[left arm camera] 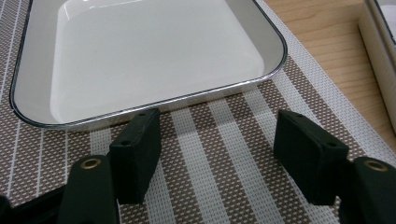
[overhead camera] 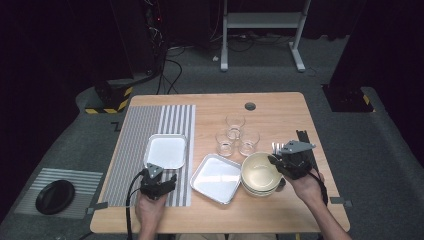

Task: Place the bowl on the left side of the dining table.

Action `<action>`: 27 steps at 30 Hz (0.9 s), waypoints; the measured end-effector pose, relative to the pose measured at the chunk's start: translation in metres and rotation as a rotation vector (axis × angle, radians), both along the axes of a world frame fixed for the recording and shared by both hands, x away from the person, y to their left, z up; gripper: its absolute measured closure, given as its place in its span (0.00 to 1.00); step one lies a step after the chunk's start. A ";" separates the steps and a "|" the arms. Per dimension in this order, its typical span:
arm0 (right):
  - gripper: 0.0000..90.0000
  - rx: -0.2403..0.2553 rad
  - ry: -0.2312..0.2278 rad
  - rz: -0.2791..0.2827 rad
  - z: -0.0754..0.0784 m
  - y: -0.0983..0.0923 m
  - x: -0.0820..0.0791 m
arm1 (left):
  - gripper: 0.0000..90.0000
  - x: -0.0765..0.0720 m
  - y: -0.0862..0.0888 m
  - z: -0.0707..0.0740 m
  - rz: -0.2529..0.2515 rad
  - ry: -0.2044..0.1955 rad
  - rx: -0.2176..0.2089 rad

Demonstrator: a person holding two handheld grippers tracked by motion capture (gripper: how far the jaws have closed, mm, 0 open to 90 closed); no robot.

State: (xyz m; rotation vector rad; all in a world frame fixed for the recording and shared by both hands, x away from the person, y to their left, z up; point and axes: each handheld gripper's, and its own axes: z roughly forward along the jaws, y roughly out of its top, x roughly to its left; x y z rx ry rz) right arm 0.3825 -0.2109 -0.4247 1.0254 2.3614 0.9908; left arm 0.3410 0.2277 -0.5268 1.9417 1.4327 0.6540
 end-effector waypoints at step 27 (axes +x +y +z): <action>0.88 0.007 -0.018 0.031 0.001 -0.001 0.002 | 0.36 0.000 0.000 0.000 0.000 0.001 0.002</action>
